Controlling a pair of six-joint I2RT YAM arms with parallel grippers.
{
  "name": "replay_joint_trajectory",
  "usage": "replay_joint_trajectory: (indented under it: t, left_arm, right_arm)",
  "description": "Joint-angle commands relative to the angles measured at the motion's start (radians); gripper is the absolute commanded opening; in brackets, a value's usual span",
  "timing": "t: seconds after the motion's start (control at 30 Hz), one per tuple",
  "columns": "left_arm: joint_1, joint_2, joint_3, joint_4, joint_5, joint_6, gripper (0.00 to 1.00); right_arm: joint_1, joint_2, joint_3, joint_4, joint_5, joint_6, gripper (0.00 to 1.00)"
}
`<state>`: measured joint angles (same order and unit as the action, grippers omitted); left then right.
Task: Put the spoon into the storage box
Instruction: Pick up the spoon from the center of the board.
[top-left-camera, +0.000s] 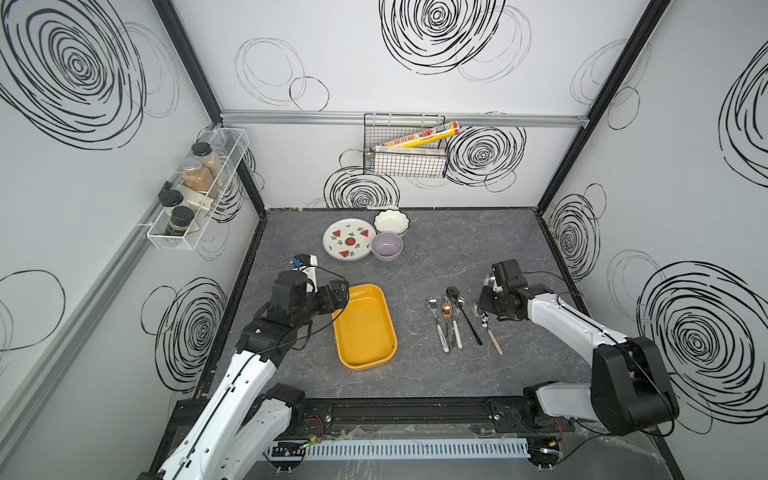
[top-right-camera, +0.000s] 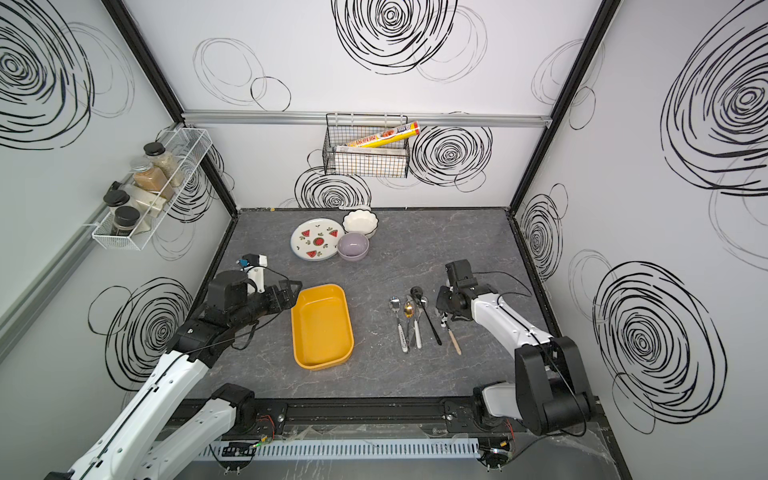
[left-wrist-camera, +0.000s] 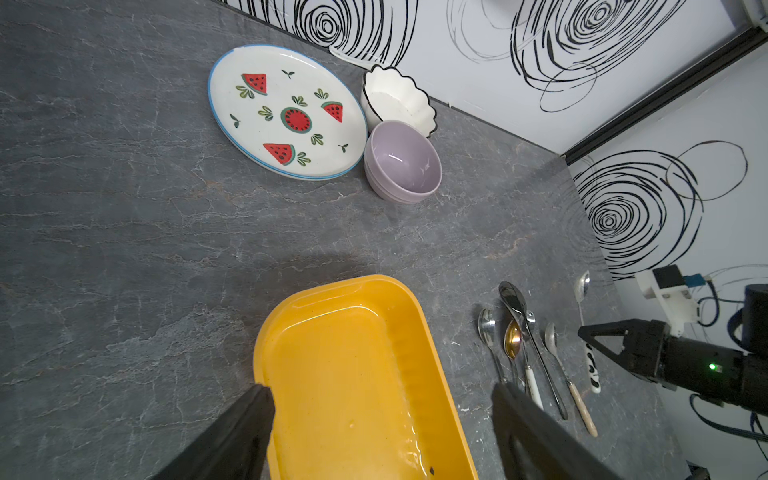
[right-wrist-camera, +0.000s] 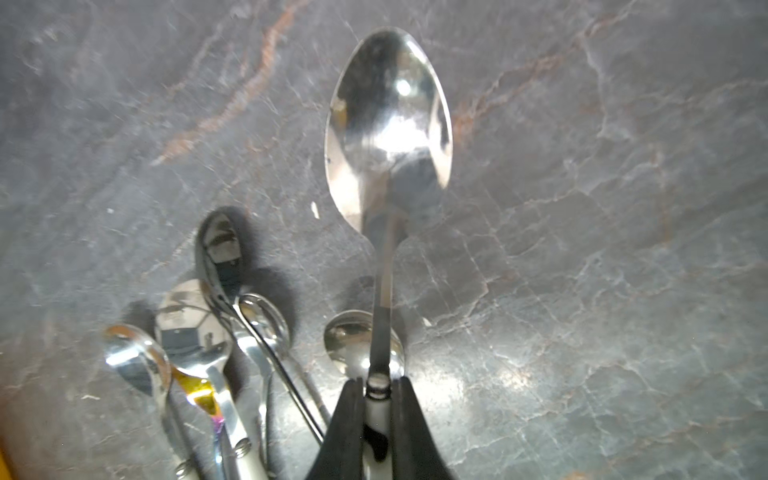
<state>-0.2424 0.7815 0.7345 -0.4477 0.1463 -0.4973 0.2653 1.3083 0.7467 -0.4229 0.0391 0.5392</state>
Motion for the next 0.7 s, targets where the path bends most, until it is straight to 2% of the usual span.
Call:
replay_joint_trajectory:
  t: [0.0,0.13,0.3,0.43,0.57,0.67]
  left_arm:
    - [-0.006,-0.016,-0.008,0.018,-0.02,0.002,0.88]
    - [-0.007,-0.019,-0.009,0.017,-0.025,0.002,0.88]
    - [-0.007,-0.027,-0.009,0.017,-0.04,-0.003,0.88]
    - [-0.006,-0.037,-0.009,0.014,-0.061,-0.008,0.88]
    - [-0.006,-0.049,-0.009,0.012,-0.08,-0.013,0.88]
    - [-0.005,-0.06,-0.008,0.004,-0.121,-0.024,0.88]
  right_arm:
    - [0.003,-0.046,0.03,-0.064,-0.038,0.004,0.02]
    - [0.021,-0.098,0.064,-0.085,-0.123,0.011,0.02]
    - [0.158,-0.105,0.146,-0.1,-0.132,0.067,0.01]
    - [0.342,-0.025,0.245,-0.045,-0.132,0.15,0.01]
    - [0.535,0.125,0.379,0.007,-0.094,0.199,0.01]
    - [0.614,0.225,0.463,0.042,-0.076,0.236,0.01]
